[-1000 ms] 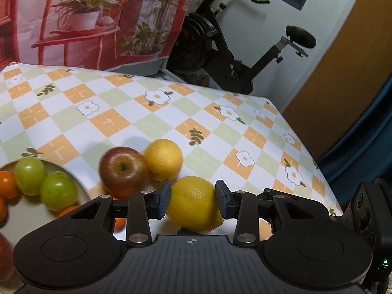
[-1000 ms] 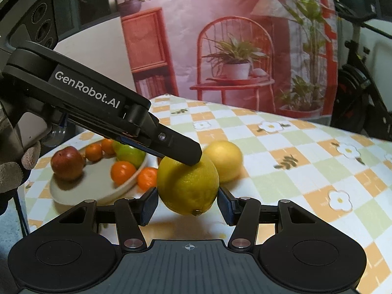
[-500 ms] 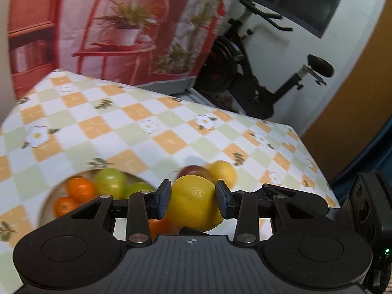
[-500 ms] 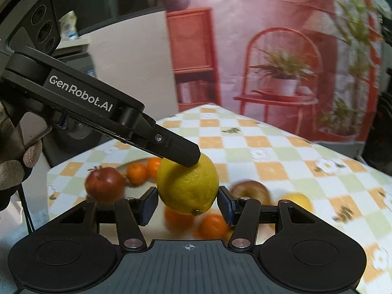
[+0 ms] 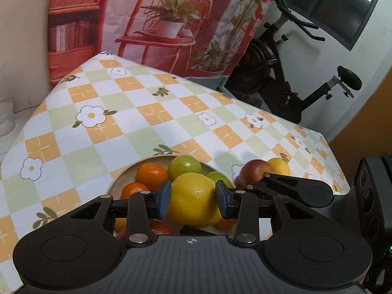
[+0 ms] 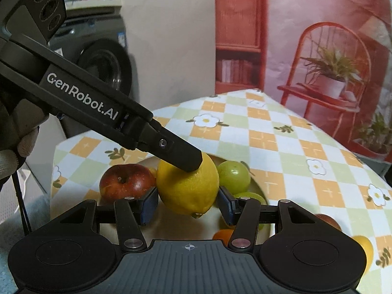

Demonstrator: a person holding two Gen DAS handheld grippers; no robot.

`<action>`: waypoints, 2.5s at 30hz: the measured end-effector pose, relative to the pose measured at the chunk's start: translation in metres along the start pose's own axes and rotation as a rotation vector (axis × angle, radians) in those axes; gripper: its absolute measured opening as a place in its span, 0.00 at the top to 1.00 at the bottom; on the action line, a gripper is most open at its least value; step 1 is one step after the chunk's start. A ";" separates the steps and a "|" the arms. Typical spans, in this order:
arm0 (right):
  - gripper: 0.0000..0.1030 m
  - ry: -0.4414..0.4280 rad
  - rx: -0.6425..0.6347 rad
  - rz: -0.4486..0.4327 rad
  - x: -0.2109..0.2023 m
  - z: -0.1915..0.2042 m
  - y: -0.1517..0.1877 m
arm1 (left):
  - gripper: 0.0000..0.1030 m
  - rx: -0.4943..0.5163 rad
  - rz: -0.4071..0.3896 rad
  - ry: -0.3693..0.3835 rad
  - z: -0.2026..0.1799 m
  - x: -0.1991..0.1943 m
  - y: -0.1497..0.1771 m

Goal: Organize fruits
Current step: 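Carry the yellow lemon over the plate with both tools, then open both tools to set the lemon on the plate and withdraw, then grasp a tangerine with the left tool while the right tool grasps a small brown kiwi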

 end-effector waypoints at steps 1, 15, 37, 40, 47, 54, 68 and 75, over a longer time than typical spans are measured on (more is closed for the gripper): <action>0.52 -0.002 -0.006 0.008 0.003 0.001 0.001 | 0.60 -0.002 0.002 0.000 0.002 0.000 0.001; 0.54 -0.010 -0.037 0.017 0.023 -0.002 0.001 | 0.62 -0.021 0.027 -0.034 0.022 0.013 0.008; 0.62 -0.005 0.030 -0.023 0.011 -0.003 0.002 | 0.60 -0.015 0.001 -0.069 0.023 0.011 0.007; 0.63 -0.002 0.032 -0.029 0.011 -0.002 0.002 | 0.59 -0.027 0.002 -0.073 0.025 0.010 0.007; 0.63 0.038 0.060 -0.089 -0.018 -0.015 0.003 | 0.58 -0.013 -0.011 -0.107 0.022 0.006 0.009; 0.63 0.141 0.094 -0.184 -0.072 -0.043 0.017 | 0.58 -0.008 -0.022 -0.143 0.019 0.002 0.010; 0.62 0.307 0.254 -0.227 -0.134 -0.108 0.081 | 0.60 0.041 -0.044 -0.223 0.001 -0.008 0.016; 0.65 0.270 0.217 -0.189 -0.121 -0.101 0.091 | 0.60 0.112 -0.132 -0.211 -0.030 -0.017 0.011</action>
Point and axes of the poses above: each gripper's, at about its wrist camera, not at the fingertips, and x roughly the way its jaws point, z to its left, y to its underside, the point moved 8 cm from there along x, roughly the way its jaws point, and after that the axes turned 12 degrees about -z, right-handed, at the moved point
